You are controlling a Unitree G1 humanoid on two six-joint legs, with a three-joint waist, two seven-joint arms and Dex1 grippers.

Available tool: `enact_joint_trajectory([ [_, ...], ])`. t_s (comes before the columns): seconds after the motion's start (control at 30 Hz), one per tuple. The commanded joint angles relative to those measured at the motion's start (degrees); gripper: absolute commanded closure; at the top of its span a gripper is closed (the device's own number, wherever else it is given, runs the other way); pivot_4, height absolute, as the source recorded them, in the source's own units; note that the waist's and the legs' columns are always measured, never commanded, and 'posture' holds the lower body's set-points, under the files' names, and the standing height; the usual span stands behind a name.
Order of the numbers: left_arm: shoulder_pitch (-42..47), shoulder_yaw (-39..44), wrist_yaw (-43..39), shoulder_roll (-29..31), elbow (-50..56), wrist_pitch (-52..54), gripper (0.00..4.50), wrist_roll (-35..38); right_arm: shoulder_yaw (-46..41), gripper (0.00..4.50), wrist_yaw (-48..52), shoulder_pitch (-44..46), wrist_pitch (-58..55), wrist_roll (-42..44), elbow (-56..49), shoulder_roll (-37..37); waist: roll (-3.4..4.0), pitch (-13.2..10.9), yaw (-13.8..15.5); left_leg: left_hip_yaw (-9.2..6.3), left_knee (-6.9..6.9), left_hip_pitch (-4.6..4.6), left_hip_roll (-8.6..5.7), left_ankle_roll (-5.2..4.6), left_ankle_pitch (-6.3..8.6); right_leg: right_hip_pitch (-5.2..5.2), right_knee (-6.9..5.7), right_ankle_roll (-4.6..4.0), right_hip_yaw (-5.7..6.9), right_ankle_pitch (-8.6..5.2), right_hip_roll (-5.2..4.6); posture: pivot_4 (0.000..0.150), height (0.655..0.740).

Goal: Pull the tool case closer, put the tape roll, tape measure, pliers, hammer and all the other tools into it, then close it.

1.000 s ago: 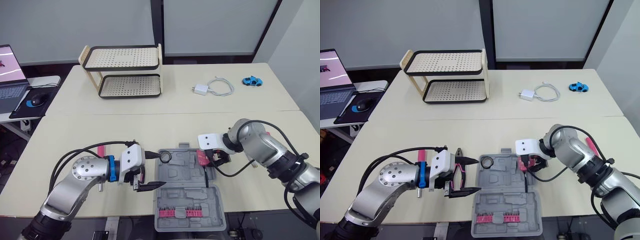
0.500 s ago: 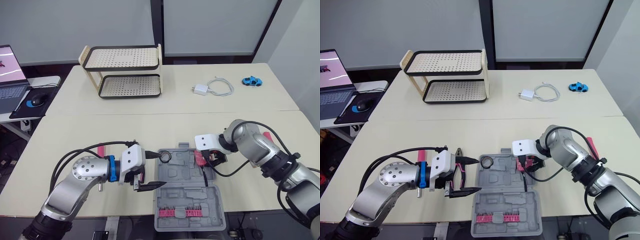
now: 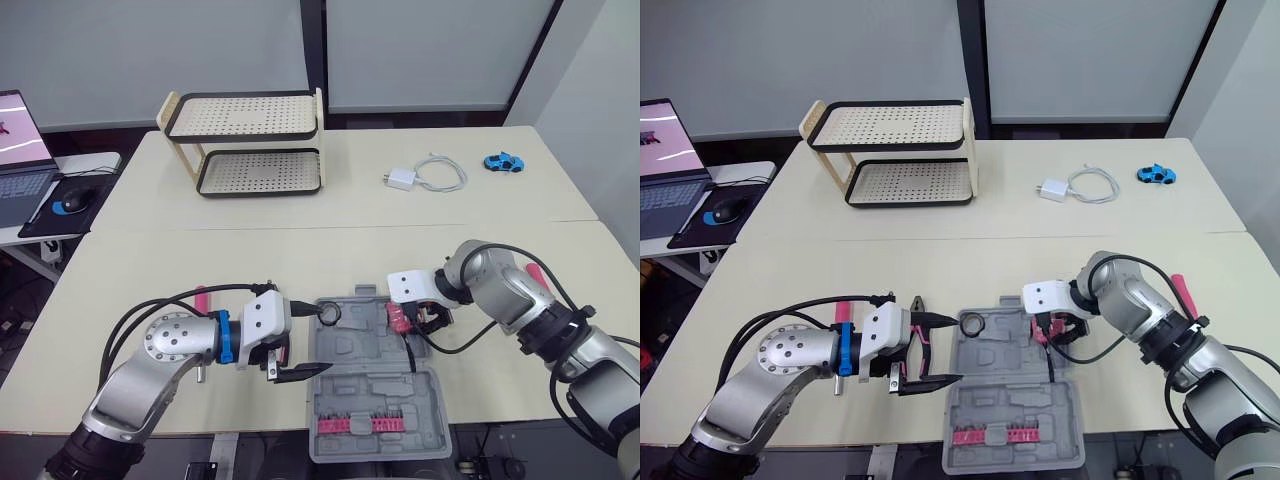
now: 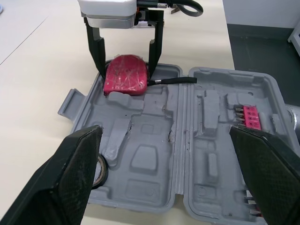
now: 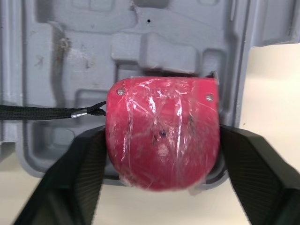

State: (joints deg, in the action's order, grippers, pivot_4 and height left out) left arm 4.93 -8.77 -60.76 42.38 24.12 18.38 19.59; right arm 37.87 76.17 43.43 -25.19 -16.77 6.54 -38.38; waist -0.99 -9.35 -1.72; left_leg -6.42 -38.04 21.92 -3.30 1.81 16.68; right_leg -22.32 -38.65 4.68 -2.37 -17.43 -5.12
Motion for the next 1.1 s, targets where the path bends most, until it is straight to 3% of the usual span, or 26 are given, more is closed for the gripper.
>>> enact_joint_trajectory([
  [0.03, -0.34, -0.69, -0.26, -0.37, 0.78, -0.86, 0.0, 0.12, -2.65, 0.03, 0.93, 1.9, -0.3, 0.56, -2.79, -0.18, 0.0, 0.0, 0.01, 0.0, 0.0, 0.0, 0.0, 0.0, 0.0, 0.0, 0.0, 0.0, 0.0, 0.0, 0.0, 0.15, 0.74],
  [0.27, -0.44, -0.61, -0.08, -0.37, 0.97, -0.62, 0.0, 0.42, -7.31, 0.03, 4.86, 1.33, -4.42, 4.9, -11.31, -2.2, 0.0, 0.0, 0.03, -0.02, 0.0, 0.01, 0.0, 0.0, 0.0, 0.0, 0.0, 0.0, 0.01, 0.0, 0.0, 0.15, 0.74],
  [0.5, -0.49, -0.03, -0.07, -0.37, 0.67, -0.49, 0.0, 0.91, -15.19, 0.03, 1.75, -5.33, -3.54, 11.87, -16.81, -3.76, 0.0, 0.0, 0.06, -0.02, 0.0, 0.01, 0.0, -0.01, 0.01, 0.02, 0.0, 0.0, 0.01, 0.0, -0.01, 0.15, 0.74],
  [0.6, -0.14, 0.0, -0.24, -0.38, 0.48, -0.34, 0.0, 1.11, -16.94, 0.66, 0.13, -8.35, -4.43, 13.72, -19.11, -4.26, 0.0, 0.0, 0.08, 0.0, -0.01, 0.01, -0.02, -0.03, 0.02, 0.02, 0.01, 0.0, -0.01, 0.0, -0.02, 0.15, 0.74],
  [0.87, 1.16, -0.45, -0.76, -0.41, -0.21, -0.15, 0.0, 1.19, -18.09, 3.5, -3.43, -11.46, -5.42, 15.4, -21.04, -4.54, 0.0, 0.0, -0.01, -0.01, -0.01, -0.03, 0.01, -0.15, 0.08, 0.01, -0.1, 0.0, 0.0, 0.0, 0.0, 0.15, 0.74],
  [1.1, 1.54, -0.32, -0.96, -0.53, -0.43, -0.15, 0.0, 1.2, -21.83, 3.5, -8.85, -17.26, -1.67, 17.93, -21.46, -3.67, 0.0, 0.0, 0.19, -0.01, -0.01, -0.02, -0.01, -0.14, 0.07, 0.02, -0.08, 0.0, 0.0, 0.0, -0.01, 0.15, 0.74],
])
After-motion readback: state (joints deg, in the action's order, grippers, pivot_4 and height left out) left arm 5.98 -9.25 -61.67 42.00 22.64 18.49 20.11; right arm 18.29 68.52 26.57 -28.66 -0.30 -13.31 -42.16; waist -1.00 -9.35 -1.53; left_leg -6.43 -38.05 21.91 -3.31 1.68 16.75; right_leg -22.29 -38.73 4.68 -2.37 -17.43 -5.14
